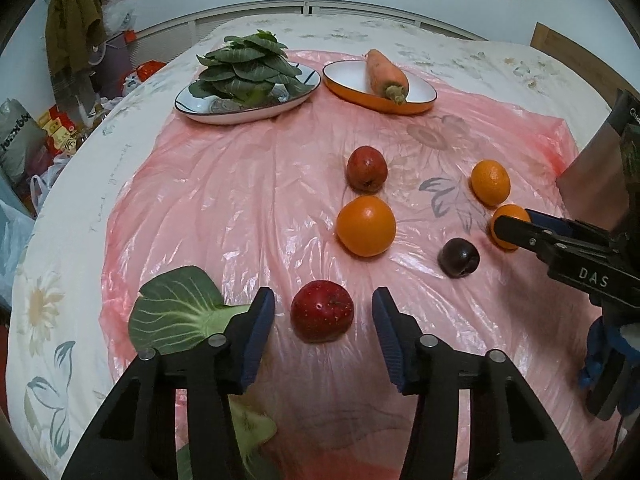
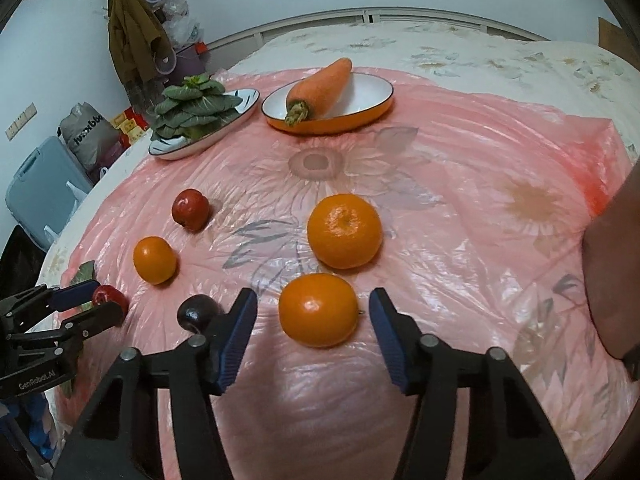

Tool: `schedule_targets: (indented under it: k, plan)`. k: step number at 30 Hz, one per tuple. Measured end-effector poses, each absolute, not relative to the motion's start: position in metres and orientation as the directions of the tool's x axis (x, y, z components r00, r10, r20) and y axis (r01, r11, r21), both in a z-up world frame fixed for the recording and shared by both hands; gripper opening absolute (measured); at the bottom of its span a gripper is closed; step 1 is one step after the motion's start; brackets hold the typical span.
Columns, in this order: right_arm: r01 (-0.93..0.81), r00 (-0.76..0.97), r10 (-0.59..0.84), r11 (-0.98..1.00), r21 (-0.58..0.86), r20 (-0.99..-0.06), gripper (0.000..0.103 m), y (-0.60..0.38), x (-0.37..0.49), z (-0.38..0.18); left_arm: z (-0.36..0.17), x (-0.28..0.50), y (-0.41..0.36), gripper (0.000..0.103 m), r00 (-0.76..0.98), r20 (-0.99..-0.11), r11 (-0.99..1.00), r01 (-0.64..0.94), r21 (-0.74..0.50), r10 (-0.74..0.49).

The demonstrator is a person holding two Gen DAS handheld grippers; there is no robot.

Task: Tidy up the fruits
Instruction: 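Grasp a red apple with the left gripper while the right gripper grasps a tangerine, then carry the held red apple and tangerine over to the green tray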

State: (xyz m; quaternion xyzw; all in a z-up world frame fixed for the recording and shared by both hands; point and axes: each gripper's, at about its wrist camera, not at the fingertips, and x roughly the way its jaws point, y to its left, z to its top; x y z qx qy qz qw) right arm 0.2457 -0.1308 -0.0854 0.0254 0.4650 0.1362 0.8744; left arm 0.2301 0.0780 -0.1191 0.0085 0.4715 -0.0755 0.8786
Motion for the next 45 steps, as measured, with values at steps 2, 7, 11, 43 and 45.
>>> schedule_targets:
  k: [2, 7, 11, 43, 45]
  plan:
    - [-0.213, 0.526, 0.253, 0.963, 0.163, -0.812, 0.074, -0.13, 0.247, -0.089, -0.122, 0.231, 0.078, 0.042, 0.54, -0.832, 0.988, 0.144, -0.055, -0.125]
    - [-0.199, 0.514, 0.254, 0.965, 0.174, -0.819, 0.07, -0.132, 0.25, -0.097, -0.127, 0.231, 0.079, 0.039, 0.529, -0.839, 0.988, 0.146, -0.058, -0.128]
    - [-0.199, 0.512, 0.252, 0.965, 0.172, -0.821, 0.07, -0.132, 0.251, -0.1, -0.131, 0.234, 0.076, 0.036, 0.511, -0.851, 0.986, 0.157, -0.048, -0.123]
    - [-0.176, 0.579, 0.309, 0.951, 0.254, -0.755, 0.041, -0.176, 0.213, -0.048, -0.094, 0.217, 0.088, 0.028, 0.547, -0.822, 0.986, 0.125, -0.106, -0.158]
    - [-0.183, 0.58, 0.309, 0.951, 0.248, -0.754, 0.041, -0.177, 0.205, -0.044, -0.089, 0.211, 0.086, 0.028, 0.553, -0.818, 0.987, 0.124, -0.104, -0.156]
